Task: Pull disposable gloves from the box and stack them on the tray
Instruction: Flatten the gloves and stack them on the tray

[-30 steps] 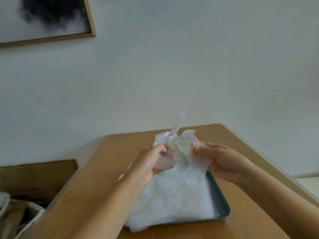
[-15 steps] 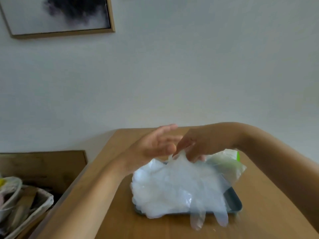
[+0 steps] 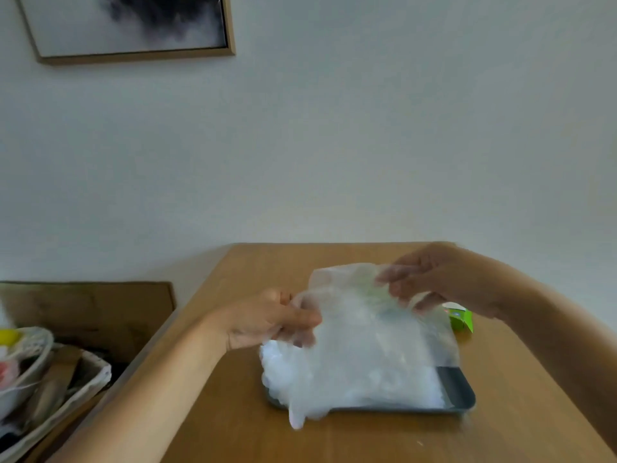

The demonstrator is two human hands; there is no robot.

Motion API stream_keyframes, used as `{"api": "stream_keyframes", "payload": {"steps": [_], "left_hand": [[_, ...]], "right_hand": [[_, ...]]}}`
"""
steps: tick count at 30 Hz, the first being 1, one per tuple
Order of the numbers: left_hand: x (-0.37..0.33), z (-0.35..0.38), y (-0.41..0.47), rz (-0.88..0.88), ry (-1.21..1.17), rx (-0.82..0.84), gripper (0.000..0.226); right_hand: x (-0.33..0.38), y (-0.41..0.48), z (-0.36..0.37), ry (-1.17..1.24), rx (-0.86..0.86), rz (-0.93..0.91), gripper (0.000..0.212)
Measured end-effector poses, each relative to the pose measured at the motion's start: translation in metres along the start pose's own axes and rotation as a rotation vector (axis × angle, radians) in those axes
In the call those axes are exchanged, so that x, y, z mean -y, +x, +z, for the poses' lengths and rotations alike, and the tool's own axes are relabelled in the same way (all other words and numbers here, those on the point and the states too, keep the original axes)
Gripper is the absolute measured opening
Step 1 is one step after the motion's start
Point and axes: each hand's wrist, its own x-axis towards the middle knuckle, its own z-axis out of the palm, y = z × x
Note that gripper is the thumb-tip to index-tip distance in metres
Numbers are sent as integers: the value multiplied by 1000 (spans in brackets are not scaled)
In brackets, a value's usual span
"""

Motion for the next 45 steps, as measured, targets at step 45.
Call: {"api": "stream_keyframes", "payload": {"steps": [45], "left_hand": [[96, 63, 87, -185, 1121, -315, 69]], "right_hand": [[-129, 37, 49, -938, 244, -132, 76]]}}
